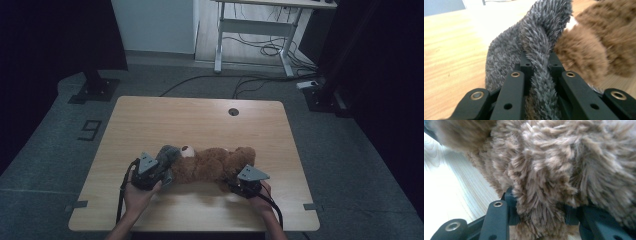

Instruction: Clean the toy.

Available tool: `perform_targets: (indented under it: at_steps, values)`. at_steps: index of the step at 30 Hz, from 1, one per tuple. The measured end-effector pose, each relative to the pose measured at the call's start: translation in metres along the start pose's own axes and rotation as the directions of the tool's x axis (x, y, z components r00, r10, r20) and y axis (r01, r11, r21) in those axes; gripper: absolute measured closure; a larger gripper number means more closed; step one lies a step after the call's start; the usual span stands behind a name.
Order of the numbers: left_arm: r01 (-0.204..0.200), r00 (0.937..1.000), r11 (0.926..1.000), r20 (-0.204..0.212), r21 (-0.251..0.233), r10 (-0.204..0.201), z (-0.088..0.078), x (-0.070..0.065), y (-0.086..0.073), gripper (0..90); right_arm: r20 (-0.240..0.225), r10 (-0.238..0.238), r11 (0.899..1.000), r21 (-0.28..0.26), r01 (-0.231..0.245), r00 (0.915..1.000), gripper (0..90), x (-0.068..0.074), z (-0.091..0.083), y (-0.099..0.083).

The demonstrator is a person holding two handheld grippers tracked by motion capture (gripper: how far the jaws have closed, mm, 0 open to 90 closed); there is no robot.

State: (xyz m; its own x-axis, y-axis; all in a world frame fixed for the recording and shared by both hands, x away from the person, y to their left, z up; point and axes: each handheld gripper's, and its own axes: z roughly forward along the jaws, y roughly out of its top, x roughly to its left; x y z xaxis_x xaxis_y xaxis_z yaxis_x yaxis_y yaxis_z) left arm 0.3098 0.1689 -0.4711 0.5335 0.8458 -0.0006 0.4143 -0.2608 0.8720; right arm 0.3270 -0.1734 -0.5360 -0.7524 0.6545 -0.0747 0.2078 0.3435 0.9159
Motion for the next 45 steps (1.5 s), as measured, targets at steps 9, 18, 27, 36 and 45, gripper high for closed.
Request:
perform_targets:
  at_steps: [9, 18, 27, 36, 45]
  values:
    - [-0.141, 0.9799, 0.9855, 0.128, -0.094, 0.153, 0.017, -0.077, 0.065, 79.2, -0.001, 0.013, 1.0, -0.004, -0.013, 0.9999, 57.1, -0.001, 0.001, 0.0]
    - [-0.277, 0.9323, 0.9607, 0.243, 0.004, 0.268, 0.079, -0.152, 0.105, 78.8, -0.01, 0.016, 1.0, 0.004, -0.016, 0.9998, 57.1, -0.002, 0.001, 0.0]
    - [-0.248, 0.9484, 0.9688, 0.207, 0.011, 0.24, 0.084, -0.135, 0.074, 78.8, -0.01, 0.009, 1.0, 0.019, -0.008, 0.9999, 57.2, 0.0, 0.003, 0.0]
    - [-0.196, 0.9776, 0.9805, 0.075, -0.018, 0.197, 0.042, -0.076, 0.043, 78.8, -0.005, 0.018, 1.0, 0.018, -0.018, 0.9998, 57.2, -0.001, 0.002, -0.002]
    - [-0.104, 0.9943, 0.9941, 0.017, -0.03, 0.105, 0.011, -0.02, 0.016, 78.7, -0.008, 0.025, 1.0, 0.018, -0.025, 0.9997, 57.0, -0.002, 0.001, -0.002]
